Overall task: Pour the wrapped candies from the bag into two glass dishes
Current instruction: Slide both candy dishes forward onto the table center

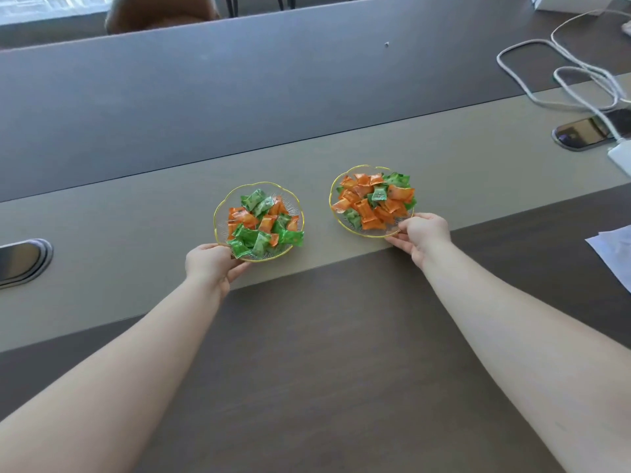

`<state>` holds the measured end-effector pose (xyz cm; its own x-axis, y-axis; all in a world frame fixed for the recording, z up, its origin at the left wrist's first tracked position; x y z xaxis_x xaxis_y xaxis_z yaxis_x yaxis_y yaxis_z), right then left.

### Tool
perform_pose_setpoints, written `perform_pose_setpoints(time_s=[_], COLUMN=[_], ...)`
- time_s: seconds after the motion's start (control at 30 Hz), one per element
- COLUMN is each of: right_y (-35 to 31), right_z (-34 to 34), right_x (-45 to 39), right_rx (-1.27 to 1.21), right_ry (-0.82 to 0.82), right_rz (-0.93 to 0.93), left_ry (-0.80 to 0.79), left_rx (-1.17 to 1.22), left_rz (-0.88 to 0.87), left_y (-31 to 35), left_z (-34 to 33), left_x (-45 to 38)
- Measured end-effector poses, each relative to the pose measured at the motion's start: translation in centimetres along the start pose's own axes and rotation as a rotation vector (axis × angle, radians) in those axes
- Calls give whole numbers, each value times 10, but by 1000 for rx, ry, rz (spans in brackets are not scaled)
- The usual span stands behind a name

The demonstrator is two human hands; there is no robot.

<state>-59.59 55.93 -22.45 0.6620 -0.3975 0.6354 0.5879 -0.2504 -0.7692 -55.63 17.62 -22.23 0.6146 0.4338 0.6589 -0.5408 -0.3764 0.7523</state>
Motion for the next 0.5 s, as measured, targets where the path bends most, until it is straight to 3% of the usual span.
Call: perform_pose_setpoints(time_s=[0.5], right_y=[-10], right_z=[-2], right_x=[-30], right_rx=[-51], right_ry=[202], right_rz=[41], left_ry=[37], left_rx=[81], left_rz=[-5], left_y=[-7], left_z=[-34], left_x=[-21])
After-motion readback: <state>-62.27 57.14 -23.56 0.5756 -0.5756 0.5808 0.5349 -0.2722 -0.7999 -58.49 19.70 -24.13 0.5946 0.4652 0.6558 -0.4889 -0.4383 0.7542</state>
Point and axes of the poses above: each hand's wrist, its own x-axis away from the middle knuckle, its own z-axis out of the back of the hand, y = z × x, the point moved 10 cm from there along -x, towards the middle knuckle, and after that the axes turned 3 degrees about x, right-handed, at the moved point
